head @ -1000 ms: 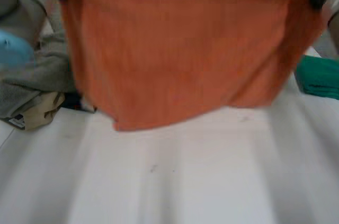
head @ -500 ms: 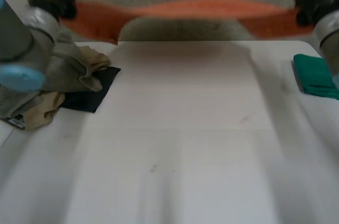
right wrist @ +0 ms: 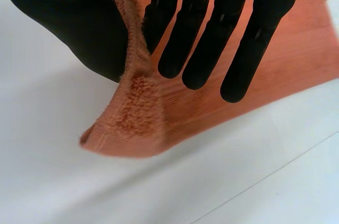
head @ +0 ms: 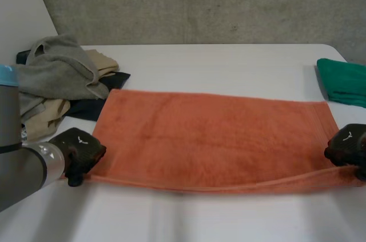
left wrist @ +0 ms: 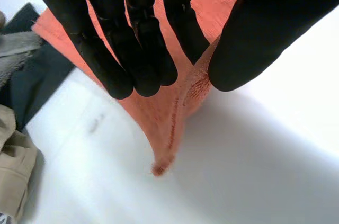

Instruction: Fold the laundry.

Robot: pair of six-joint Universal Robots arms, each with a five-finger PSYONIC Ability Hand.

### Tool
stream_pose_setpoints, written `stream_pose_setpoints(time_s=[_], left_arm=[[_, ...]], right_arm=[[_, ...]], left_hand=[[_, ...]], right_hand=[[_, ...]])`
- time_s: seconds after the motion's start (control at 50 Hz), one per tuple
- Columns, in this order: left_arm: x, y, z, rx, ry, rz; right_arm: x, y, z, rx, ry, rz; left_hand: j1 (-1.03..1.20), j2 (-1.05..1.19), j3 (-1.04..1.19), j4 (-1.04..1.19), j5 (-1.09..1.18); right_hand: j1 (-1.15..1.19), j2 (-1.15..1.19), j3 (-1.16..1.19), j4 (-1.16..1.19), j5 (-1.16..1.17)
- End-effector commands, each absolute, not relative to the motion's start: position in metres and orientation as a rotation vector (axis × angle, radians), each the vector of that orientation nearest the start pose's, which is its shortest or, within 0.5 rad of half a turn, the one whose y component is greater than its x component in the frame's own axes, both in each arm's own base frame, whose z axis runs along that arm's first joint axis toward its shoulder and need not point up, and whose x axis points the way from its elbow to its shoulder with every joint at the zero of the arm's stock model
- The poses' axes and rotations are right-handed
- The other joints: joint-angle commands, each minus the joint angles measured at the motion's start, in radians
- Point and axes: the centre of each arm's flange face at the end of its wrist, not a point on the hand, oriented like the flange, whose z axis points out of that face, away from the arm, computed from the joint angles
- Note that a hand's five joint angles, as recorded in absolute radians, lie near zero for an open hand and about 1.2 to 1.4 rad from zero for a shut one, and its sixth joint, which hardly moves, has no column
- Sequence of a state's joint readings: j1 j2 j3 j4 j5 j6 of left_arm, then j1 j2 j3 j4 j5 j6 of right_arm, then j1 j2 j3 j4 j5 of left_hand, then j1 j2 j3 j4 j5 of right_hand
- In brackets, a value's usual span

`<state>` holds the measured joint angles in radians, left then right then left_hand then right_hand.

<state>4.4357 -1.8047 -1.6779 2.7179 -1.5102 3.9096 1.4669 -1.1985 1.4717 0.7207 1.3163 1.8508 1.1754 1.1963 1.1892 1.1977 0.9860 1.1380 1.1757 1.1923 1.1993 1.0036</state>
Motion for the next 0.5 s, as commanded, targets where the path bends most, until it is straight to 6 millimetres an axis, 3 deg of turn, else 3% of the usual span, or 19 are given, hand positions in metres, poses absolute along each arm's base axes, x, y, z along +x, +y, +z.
stream_pose_setpoints(time_s=[0.02, 0.12, 0.28, 0.36, 0.44, 0.48, 0.5], left_arm=[[-0.224, -0.256, 0.197, 1.400, 2.268, -1.388], [-0.254, -0.303, 0.205, 1.312, 2.118, -1.630], [-0.286, -0.371, 0.201, 1.174, 1.938, -1.821], [-0.299, -0.391, 0.192, 1.176, 1.892, -1.852], [-0.313, -0.399, 0.183, 1.209, 1.878, -1.871], [-0.320, -0.400, 0.179, 1.230, 1.873, -1.886], [-0.322, -0.400, 0.176, 1.239, 1.870, -1.886]], right_arm=[[0.135, -0.333, 0.186, -1.703, 2.598, -1.350], [0.147, -0.366, 0.176, -1.549, 2.564, -1.636], [0.162, -0.409, 0.162, -1.452, 2.490, -2.002], [0.166, -0.425, 0.156, -1.450, 2.485, -2.101], [0.171, -0.435, 0.149, -1.467, 2.504, -2.116], [0.172, -0.439, 0.149, -1.463, 2.520, -2.132], [0.171, -0.441, 0.149, -1.455, 2.538, -2.133]], left_hand=[[0.221, 0.200, 0.207, 0.199, 0.236], [0.221, 0.200, 0.207, 0.199, 0.236], [0.221, 0.200, 0.207, 0.199, 0.236], [0.221, 0.200, 0.207, 0.199, 0.236], [0.195, 0.174, 0.181, 0.173, 0.210], [-0.371, -0.392, -0.385, -0.394, -0.357], [-0.744, -0.765, -0.758, -0.766, -0.729]], right_hand=[[0.258, 0.221, 0.204, 0.197, 0.218], [0.258, 0.221, 0.204, 0.197, 0.218], [0.258, 0.221, 0.204, 0.197, 0.218], [0.258, 0.221, 0.204, 0.197, 0.218], [0.258, 0.221, 0.204, 0.197, 0.218], [0.258, 0.221, 0.204, 0.197, 0.218], [0.104, 0.066, 0.050, 0.042, 0.064]])
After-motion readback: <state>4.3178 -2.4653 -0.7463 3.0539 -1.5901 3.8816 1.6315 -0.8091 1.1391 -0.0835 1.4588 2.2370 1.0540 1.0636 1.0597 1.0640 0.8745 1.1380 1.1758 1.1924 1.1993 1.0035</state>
